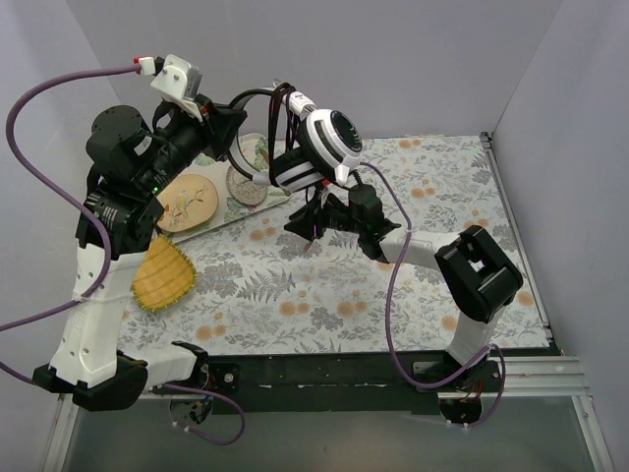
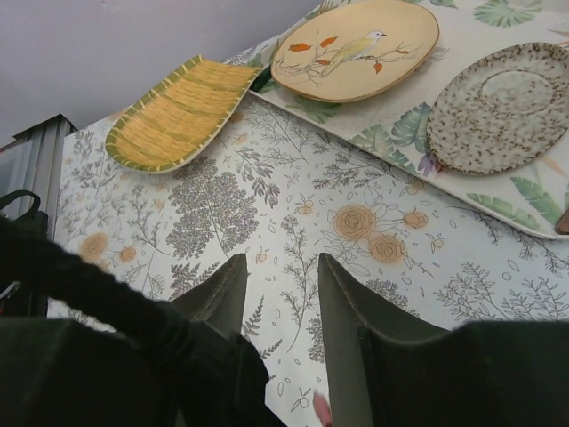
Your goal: Wrap the headphones
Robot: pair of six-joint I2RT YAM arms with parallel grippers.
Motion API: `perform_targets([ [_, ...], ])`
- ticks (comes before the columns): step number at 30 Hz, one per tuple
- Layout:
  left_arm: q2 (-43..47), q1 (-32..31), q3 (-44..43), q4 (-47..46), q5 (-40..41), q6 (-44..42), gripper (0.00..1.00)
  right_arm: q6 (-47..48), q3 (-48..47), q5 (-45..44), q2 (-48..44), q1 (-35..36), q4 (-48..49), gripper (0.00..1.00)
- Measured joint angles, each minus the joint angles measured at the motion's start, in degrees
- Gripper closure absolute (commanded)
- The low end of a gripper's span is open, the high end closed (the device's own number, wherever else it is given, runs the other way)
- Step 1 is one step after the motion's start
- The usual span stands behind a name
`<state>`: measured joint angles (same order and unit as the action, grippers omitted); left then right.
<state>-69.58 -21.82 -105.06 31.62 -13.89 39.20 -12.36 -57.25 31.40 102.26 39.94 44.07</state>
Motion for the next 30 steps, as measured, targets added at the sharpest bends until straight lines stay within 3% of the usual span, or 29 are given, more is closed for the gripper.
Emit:
perform_targets([
  [3,0.5,0.0,0.0,-0.1,0.2,0.1,1.00,-0.7,1.3,-0.2,0.0,0.1,1.4,0.67],
  [4,0.5,0.0,0.0,-0.1,0.2,0.1,1.00,-1.0,1.5,-0.2,0.1,0.2,1.9,0.77],
  [11,0.7,0.2,0.0,-0.3,3.2,1.3,1.00,-2.5,1.6,-0.6,0.6,0.5,3.6,0.99],
  [17,0.4,1.9,1.0,0.6,17.7,4.1,1.00,-2.2,-2.5,-2.7,3.6,4.6,-2.3,0.99],
  [21,1.3,3.1,9.5,-6.3,28.5,2.6,1.00,1.5,-7.9,-6.5,4.3,11.3,-13.4,0.99],
  [26,2.1,5.0,27.1,-23.7,39.9,-9.5,1.00,7.6,-10.1,-12.2,3.5,20.3,-25.5,0.99],
  [30,0.1,7.7,35.0,-29.5,42.3,-19.7,1.00,11.6,-10.1,-17.9,0.2,24.8,-34.1,0.99],
])
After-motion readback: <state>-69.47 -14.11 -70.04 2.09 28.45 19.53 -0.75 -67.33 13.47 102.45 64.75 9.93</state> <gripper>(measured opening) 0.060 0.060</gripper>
